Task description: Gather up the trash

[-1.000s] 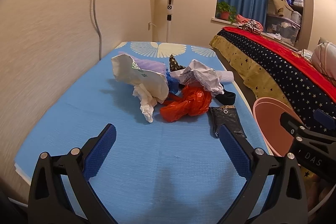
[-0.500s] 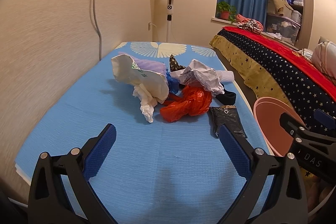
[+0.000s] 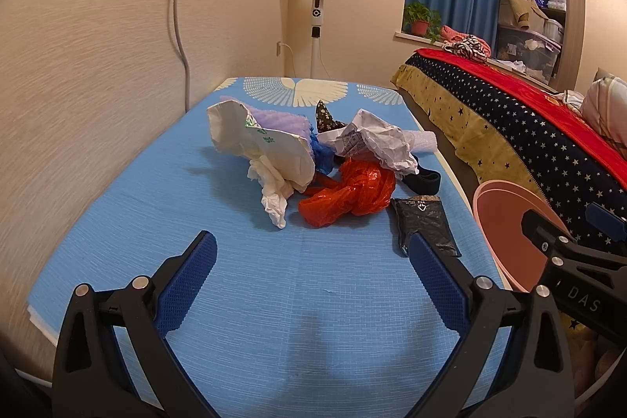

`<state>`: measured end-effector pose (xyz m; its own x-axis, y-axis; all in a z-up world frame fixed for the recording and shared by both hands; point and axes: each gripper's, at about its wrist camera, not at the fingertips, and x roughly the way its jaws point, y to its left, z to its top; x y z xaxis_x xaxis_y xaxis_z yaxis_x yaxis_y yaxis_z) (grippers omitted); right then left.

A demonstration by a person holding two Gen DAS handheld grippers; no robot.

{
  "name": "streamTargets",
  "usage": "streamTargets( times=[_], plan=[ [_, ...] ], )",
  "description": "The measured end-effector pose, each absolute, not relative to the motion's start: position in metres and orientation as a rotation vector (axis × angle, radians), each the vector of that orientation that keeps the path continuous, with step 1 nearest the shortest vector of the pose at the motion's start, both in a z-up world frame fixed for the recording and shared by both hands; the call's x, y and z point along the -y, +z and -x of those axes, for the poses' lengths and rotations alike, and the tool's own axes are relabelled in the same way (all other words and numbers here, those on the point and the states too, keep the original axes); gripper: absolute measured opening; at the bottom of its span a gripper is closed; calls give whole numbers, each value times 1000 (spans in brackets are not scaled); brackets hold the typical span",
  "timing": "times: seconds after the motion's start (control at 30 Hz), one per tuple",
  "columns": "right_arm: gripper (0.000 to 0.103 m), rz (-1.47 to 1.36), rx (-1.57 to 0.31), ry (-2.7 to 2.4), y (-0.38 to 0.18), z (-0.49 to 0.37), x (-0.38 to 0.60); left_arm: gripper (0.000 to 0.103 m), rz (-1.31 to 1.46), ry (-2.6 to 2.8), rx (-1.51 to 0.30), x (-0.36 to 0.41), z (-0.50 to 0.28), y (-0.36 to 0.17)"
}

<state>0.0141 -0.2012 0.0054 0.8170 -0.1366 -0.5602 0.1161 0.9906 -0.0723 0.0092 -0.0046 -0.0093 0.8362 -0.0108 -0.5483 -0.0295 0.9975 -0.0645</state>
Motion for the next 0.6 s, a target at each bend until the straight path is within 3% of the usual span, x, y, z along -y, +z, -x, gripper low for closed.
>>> streamTargets(
  times=[0.6],
  plan=[
    [98, 30, -600, -129, 5, -15, 200, 95, 75, 6, -582, 4, -9, -9]
  ],
)
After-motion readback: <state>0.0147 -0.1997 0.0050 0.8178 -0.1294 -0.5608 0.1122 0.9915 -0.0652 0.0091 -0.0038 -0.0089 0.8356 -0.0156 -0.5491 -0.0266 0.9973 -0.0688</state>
